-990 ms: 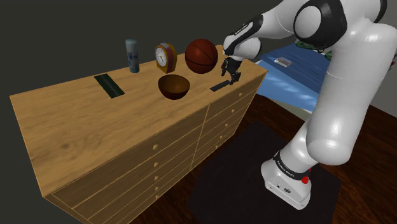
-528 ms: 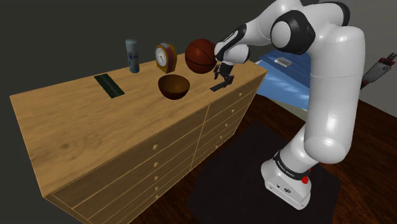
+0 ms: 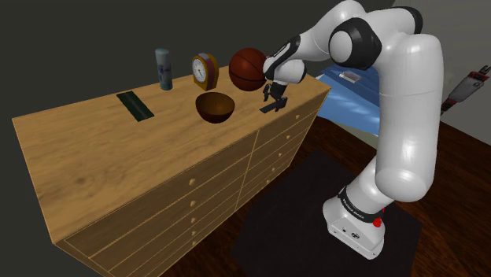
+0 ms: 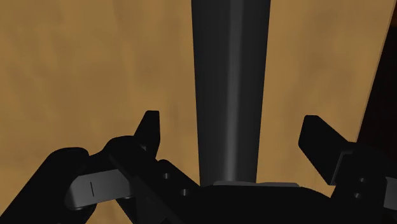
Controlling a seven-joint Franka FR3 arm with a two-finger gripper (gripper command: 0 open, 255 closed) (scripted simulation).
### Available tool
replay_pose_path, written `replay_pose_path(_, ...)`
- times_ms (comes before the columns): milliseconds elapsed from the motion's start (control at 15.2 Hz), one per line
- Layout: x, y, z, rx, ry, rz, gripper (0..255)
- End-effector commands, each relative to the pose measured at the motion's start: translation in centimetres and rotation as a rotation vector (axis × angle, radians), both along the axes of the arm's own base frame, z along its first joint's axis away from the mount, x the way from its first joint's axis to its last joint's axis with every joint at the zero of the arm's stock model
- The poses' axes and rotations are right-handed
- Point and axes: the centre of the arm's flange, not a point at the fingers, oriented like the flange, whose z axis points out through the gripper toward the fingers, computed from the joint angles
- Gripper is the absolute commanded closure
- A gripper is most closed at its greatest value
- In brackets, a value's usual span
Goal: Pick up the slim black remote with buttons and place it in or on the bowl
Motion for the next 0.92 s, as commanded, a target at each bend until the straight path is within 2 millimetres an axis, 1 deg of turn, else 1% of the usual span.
replay_pose_path(0,0.0,-0.01,-0.03,0.0,0.0,0.0,0)
replay_pose_path(198,0.0,-0.01,-0.03,0.0,0.0,0.0,0)
replay_pose_path(264,0.0,-0.01,-0.03,0.0,0.0,0.0,255)
replay_pose_path(858,0.0,-0.01,-0.03,0.0,0.0,0.0,255)
